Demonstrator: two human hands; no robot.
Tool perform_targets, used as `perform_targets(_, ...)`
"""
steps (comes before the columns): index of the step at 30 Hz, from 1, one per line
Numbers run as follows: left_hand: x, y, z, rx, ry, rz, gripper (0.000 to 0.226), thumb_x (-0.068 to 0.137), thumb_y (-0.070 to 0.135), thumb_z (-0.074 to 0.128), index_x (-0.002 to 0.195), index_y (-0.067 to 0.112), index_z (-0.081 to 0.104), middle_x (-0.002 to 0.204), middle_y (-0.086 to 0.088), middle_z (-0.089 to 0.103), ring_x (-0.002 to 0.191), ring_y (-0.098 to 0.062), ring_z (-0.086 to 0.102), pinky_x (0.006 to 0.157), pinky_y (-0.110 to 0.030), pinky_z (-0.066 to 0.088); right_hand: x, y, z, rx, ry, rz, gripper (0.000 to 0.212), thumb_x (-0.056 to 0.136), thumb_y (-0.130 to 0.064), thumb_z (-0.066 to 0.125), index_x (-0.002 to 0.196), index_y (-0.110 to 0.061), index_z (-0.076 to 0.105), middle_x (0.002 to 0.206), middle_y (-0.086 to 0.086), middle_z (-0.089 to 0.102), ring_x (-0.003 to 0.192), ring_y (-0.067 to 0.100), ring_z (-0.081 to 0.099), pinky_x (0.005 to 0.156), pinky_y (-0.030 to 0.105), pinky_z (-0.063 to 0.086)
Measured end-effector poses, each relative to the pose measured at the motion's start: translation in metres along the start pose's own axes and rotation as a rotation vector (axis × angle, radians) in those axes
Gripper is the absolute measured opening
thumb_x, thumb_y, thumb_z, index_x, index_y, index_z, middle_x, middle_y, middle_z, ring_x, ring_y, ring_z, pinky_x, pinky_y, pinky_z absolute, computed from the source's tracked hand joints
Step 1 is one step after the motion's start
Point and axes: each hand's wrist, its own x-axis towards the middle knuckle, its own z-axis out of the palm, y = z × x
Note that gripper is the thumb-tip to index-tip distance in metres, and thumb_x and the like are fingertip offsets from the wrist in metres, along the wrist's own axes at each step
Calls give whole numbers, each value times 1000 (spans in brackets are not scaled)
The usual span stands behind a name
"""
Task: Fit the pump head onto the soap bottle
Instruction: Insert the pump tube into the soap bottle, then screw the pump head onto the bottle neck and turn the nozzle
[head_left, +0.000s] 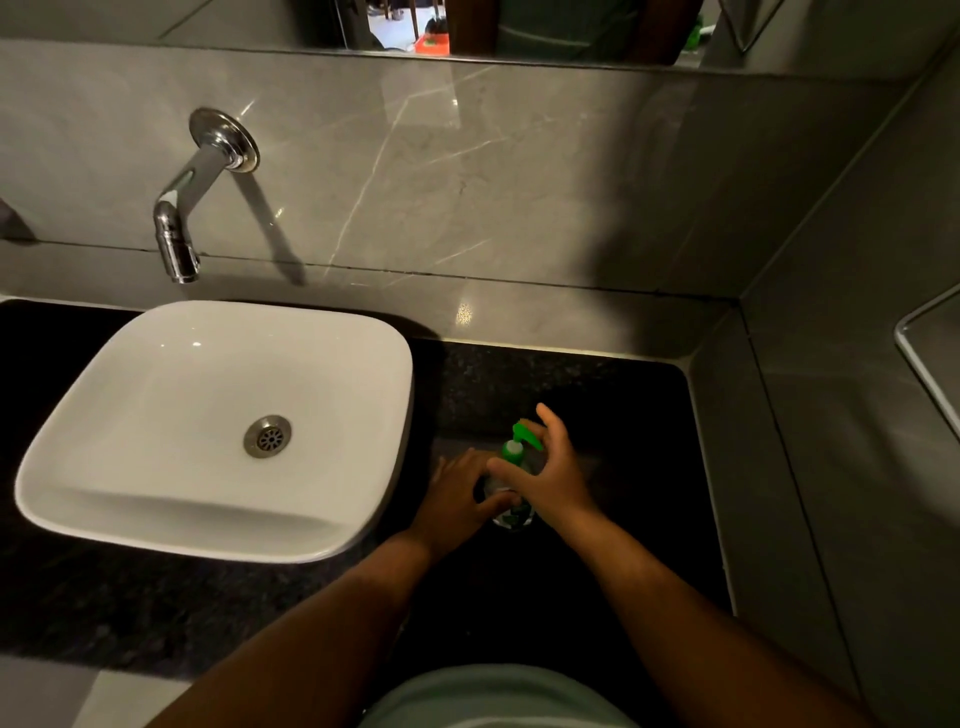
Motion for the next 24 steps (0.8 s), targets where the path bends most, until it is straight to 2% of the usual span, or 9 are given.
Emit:
perform_targets(2, 1, 3, -2, 37, -8, -11, 47, 78, 65, 59, 119, 44, 49, 118, 16, 57, 116, -8, 50, 107, -51, 26, 0, 2, -3, 76, -59, -5, 86, 78, -6, 75, 147, -22, 27, 134, -1, 55, 115, 0, 57, 88, 15, 50)
perform_targets(3, 1, 5, -2, 46, -16, -10, 47, 78, 64, 59, 120, 44, 49, 119, 16, 57, 116, -8, 50, 107, -51, 26, -1, 2, -3, 83, -54, -9, 82, 78, -2, 73, 146, -22, 30, 130, 3, 60, 112, 4, 61, 91, 21, 52)
perform_targets(5, 1, 6, -2, 33, -28, -6, 42, 78, 63, 61, 115, 45, 50, 115, 19, 57, 113, -5, 50, 107, -52, 26, 0, -1, -1, 8, 28, -24, 76, 74, -10, 79, 138, -22, 41, 112, 2, 65, 104, 11, 64, 90, 26, 52)
perform_targets(8, -1, 4, 1, 23, -24, -15, 37, 78, 66, 58, 106, 44, 51, 110, 15, 58, 110, -6, 51, 107, -54, 25, 0, -4, 4, -78, 123, -22, 79, 64, -30, 87, 131, -24, 46, 99, -8, 53, 94, 9, 57, 80, 20, 47)
perform_targets(11, 1, 4, -1, 59, -17, -20, 45, 76, 69, 57, 111, 40, 52, 113, 16, 57, 111, -8, 51, 105, -52, 28, 0, -2, 1, 12, 43, -53, 76, 74, -21, 80, 139, -23, 40, 117, -8, 56, 104, -1, 56, 84, 12, 47)
perform_targets(14, 1, 5, -3, 73, -15, -11, 51, 77, 69, 56, 120, 43, 49, 115, 21, 53, 114, -8, 49, 103, -48, 27, -1, 1, -7, 53, -50, -71, 66, 82, -6, 71, 139, -20, 41, 128, 3, 62, 114, 3, 60, 96, 23, 51)
perform_targets(19, 0, 5, -2, 52, 0, -12, 44, 77, 67, 57, 114, 45, 50, 108, 23, 50, 111, -3, 47, 103, -47, 23, 3, -3, 2, -48, 74, -145, 62, 68, -14, 84, 122, -21, 53, 102, 9, 68, 96, 14, 66, 85, 25, 53)
perform_targets(21, 1, 6, -3, 54, -10, -11, 42, 78, 66, 57, 113, 43, 52, 110, 22, 53, 111, -3, 47, 105, -48, 22, 6, -3, 3, -58, 78, -148, 61, 66, -18, 86, 119, -23, 54, 100, 5, 69, 95, 11, 67, 83, 23, 53)
perform_targets(24, 3, 5, -3, 67, -3, -23, 36, 79, 62, 61, 110, 46, 51, 110, 23, 53, 114, -7, 48, 105, -50, 21, 9, 0, -2, -74, 31, -144, 64, 67, -24, 86, 123, -23, 56, 106, -16, 64, 100, -4, 62, 83, 12, 50)
